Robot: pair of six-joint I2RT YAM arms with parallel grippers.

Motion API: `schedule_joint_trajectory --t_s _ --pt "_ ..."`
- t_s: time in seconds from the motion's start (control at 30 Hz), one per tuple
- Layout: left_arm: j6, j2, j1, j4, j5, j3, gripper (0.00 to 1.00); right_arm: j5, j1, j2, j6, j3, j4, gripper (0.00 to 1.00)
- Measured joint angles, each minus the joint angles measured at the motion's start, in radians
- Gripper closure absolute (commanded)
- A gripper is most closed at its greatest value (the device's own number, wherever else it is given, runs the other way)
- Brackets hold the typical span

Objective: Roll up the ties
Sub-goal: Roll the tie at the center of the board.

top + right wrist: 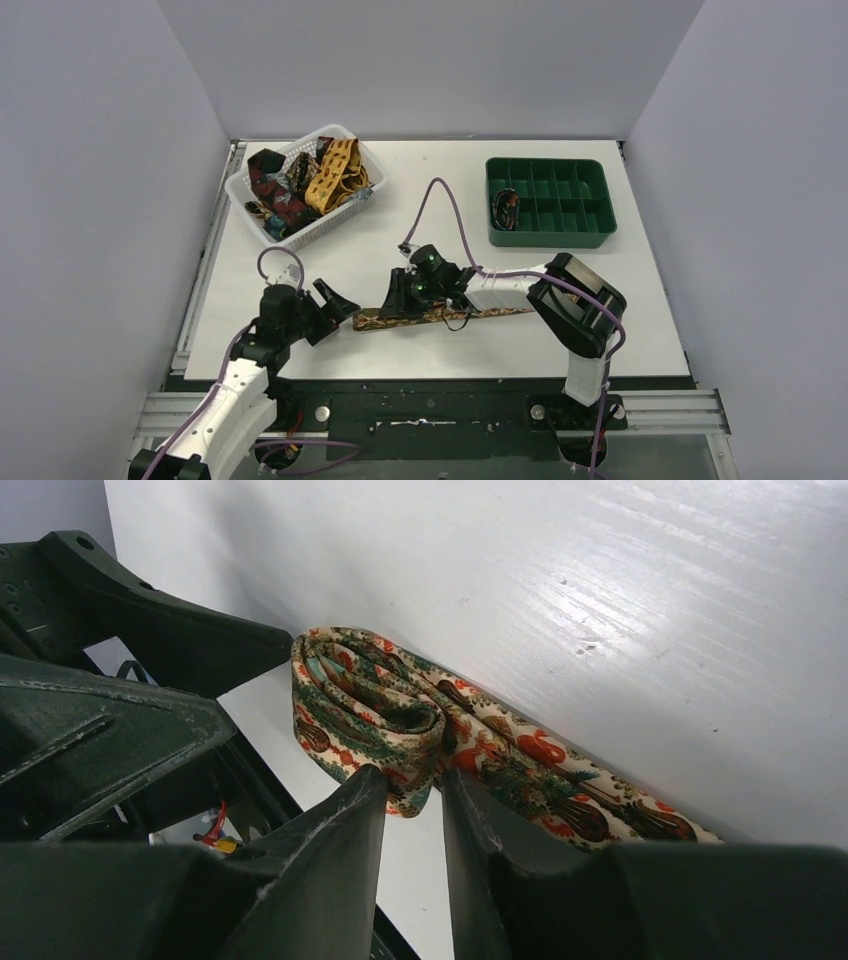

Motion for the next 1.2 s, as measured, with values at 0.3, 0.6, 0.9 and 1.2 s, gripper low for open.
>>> schedule_joint_trajectory --t_s 0.3,0.6,0.9,1.2 --pt "-0.006 0.065 0.0 0.141 0.096 -0.053 0.22 -0.014 -0.014 0.019 0.001 0.0 -0.009 0.76" --pt "-0.006 0.143 0.0 0.266 0.155 -0.074 0.31 -0.05 -0.027 0.036 0.007 0.0 -0.005 0.77" --pt "-0.003 0.166 0.0 0.307 0.164 -0.087 0.35 -0.073 -0.034 0.049 0.014 0.004 0.0 0.81" --pt "0.003 0.286 0.0 0.488 0.219 -0.112 0.4 -0.104 -0.047 0.066 0.03 0.005 0.018 0.83"
